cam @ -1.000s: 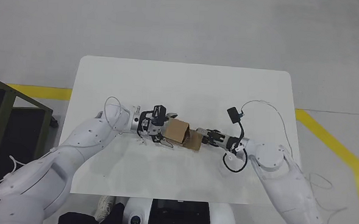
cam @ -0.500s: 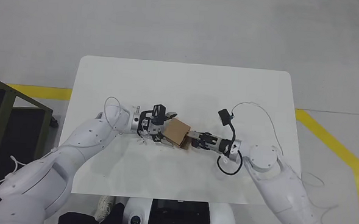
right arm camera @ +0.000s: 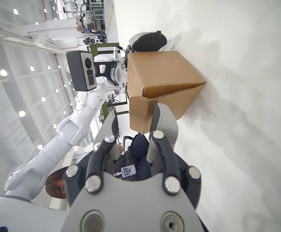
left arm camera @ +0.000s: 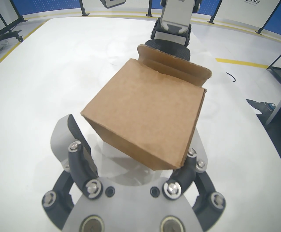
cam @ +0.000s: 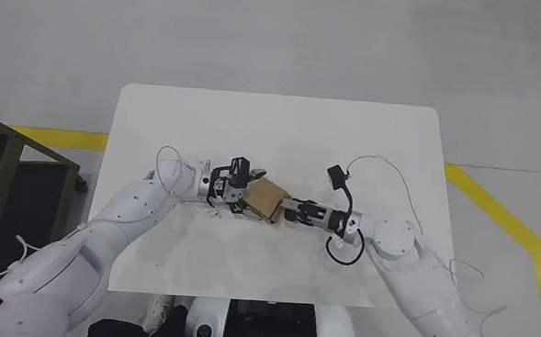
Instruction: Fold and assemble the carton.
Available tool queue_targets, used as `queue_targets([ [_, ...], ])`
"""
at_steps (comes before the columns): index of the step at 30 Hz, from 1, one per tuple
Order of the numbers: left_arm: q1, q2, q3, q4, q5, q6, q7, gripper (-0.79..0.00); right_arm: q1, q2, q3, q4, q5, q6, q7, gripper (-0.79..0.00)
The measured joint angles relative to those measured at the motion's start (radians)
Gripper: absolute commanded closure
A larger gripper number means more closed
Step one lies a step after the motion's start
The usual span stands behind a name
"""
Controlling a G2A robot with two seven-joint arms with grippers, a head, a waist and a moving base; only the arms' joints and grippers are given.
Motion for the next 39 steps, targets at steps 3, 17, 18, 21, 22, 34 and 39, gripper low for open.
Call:
queue_targets([
  [3,0.0,0.0,-0.001,0.0,-0.001,0.001,-0.003,-0.785,0.005,-0.001,-0.003,0.016,0.003,-0.004,0.002,-0.172],
  [17,0.006,0.003,-0.009,-0.017,-0.003,0.004,-0.02,-0.785,0.012,-0.001,-0.012,0.038,-0.026,0.013,-0.008,-0.154],
  [18,0.007,0.003,-0.01,-0.018,-0.004,0.004,-0.02,-0.785,0.011,0.0,-0.011,0.038,-0.027,0.014,-0.009,-0.151],
  [21,0.008,0.004,-0.011,-0.02,-0.004,0.003,-0.022,-0.785,0.007,0.001,-0.009,0.04,-0.031,0.018,-0.01,-0.148],
  [22,0.009,0.004,-0.012,-0.021,-0.004,0.003,-0.023,-0.785,0.006,0.001,-0.008,0.04,-0.033,0.02,-0.011,-0.148],
  [34,0.011,0.009,-0.019,-0.034,0.001,0.002,-0.025,-0.785,0.006,0.003,-0.018,0.011,-0.091,0.061,-0.042,-0.166],
  [39,0.014,0.012,-0.022,-0.043,0.004,0.001,-0.025,-0.785,0.003,0.004,-0.018,-0.004,-0.11,0.085,-0.052,-0.151],
])
